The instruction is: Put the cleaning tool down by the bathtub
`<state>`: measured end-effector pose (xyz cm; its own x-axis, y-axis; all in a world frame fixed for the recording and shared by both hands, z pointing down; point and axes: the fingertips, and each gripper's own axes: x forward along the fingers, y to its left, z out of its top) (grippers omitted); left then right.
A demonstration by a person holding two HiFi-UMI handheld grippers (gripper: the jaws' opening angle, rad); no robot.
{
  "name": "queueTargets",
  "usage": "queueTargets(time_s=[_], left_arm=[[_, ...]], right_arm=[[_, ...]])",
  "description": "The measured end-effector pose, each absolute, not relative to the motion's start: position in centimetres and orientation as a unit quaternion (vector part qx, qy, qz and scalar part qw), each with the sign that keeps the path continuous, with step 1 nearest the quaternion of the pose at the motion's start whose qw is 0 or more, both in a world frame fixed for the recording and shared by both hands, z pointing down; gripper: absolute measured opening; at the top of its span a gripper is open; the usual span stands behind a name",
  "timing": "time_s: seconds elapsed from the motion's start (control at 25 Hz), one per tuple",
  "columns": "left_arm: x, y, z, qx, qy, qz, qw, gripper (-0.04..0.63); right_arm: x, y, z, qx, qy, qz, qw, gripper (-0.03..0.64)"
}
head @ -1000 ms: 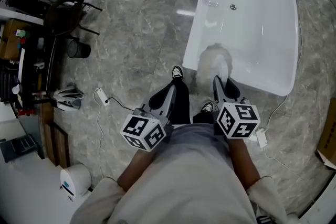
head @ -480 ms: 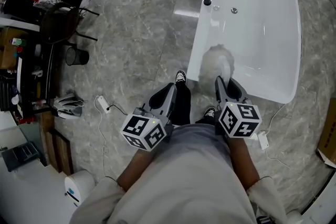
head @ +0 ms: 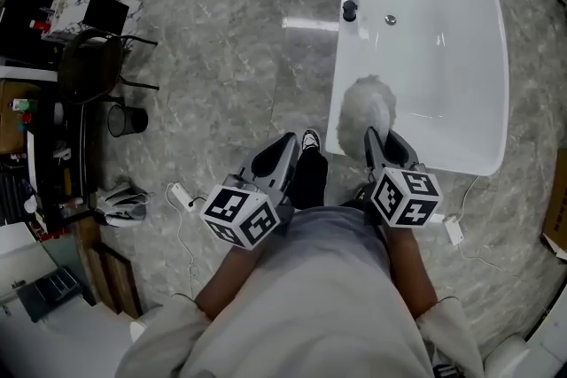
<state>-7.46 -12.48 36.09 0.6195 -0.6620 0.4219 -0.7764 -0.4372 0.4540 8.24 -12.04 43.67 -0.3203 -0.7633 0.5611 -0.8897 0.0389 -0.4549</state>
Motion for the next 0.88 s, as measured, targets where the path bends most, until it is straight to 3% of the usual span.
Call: queueTargets(time_s=[0.88], left_arm=[[-11.6, -24.5, 36.2, 0.879, -0.336, 0.093, 0.326, 0.005]], right_arm=[[3.8, -18.8, 49.2, 0.625, -0.637, 0.432, 0.128, 0.089]])
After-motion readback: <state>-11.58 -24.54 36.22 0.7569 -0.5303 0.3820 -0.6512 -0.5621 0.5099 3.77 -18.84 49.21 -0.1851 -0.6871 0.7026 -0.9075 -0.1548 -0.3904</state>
